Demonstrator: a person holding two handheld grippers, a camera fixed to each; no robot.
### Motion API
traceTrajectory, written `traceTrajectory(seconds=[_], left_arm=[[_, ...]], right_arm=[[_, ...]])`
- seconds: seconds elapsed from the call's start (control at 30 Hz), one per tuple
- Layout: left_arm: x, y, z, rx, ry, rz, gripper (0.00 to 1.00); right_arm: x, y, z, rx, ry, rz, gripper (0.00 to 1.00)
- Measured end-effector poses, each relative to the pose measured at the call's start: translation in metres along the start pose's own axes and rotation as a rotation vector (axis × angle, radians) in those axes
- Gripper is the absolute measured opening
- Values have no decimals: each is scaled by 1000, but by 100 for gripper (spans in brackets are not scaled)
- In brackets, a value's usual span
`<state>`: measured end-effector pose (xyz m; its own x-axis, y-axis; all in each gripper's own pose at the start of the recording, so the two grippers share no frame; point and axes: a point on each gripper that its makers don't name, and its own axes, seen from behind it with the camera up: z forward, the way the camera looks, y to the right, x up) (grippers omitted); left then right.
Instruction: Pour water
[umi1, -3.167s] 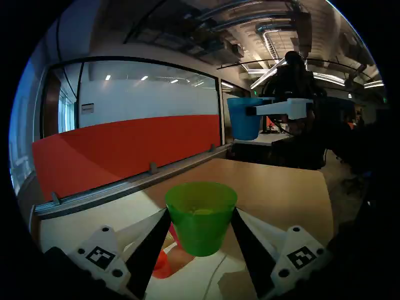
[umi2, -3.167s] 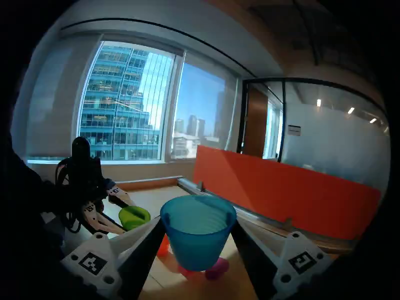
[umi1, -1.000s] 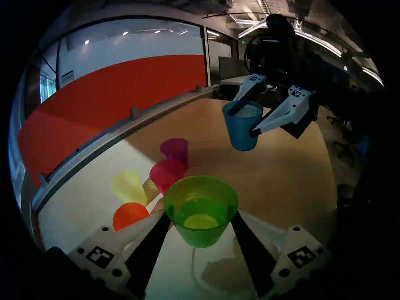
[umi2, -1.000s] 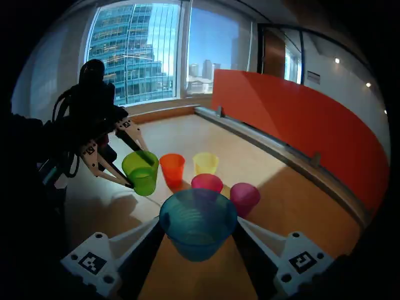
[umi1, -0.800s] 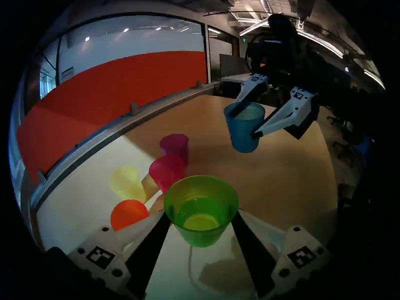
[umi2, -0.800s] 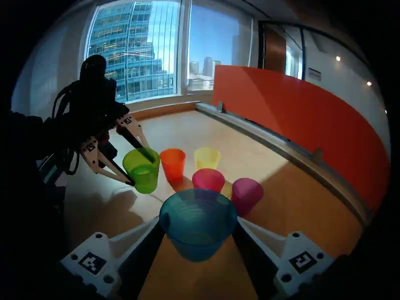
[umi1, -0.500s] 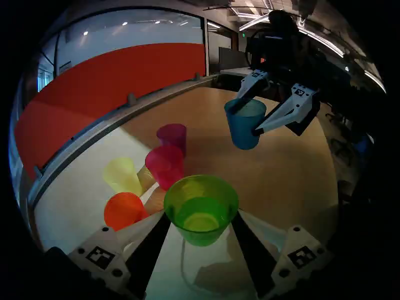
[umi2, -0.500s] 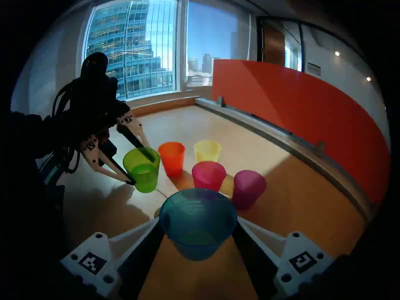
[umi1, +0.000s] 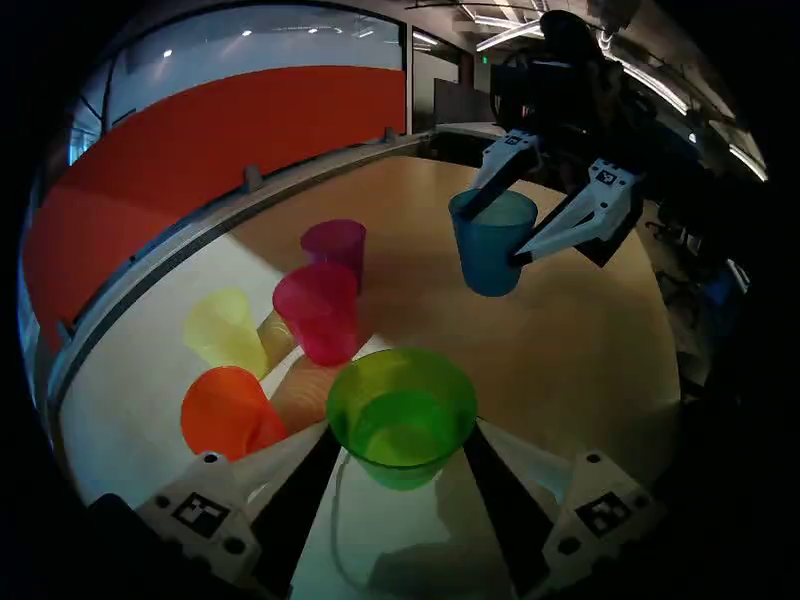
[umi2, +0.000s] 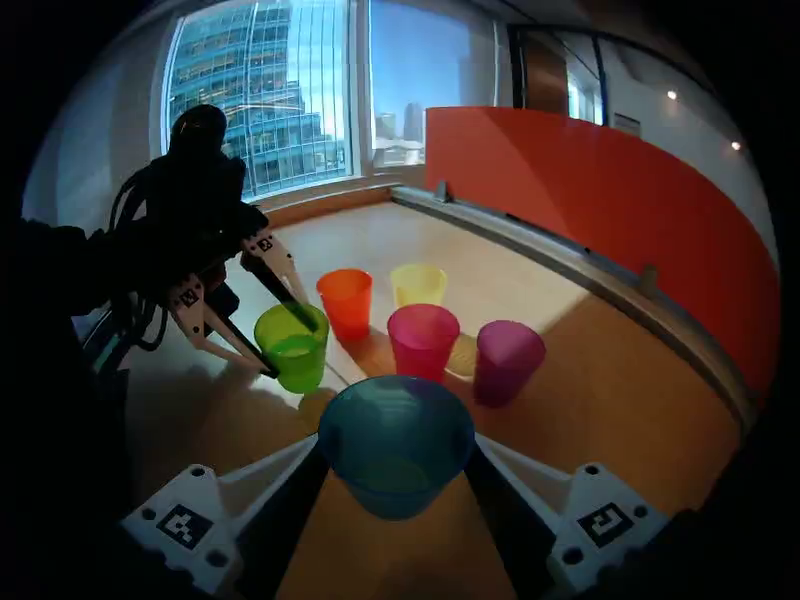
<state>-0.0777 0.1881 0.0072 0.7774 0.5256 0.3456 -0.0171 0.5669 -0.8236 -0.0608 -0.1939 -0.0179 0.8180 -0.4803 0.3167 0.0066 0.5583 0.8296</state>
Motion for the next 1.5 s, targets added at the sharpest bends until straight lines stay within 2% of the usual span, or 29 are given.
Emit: traceTrajectory(seconds=[0.47,1.0,1.5], left_arm=[[-11,-1,13,-6,-18,13,83],[-17,-2,11,-13,-30,3,83],[-31,0,10,-16,-86,-3,84]], right_arm=[[-6,1,9,3,-11,5,91],[-15,0,11,0,-26,5,91],[-28,-5,21,5,-43,-10,91]])
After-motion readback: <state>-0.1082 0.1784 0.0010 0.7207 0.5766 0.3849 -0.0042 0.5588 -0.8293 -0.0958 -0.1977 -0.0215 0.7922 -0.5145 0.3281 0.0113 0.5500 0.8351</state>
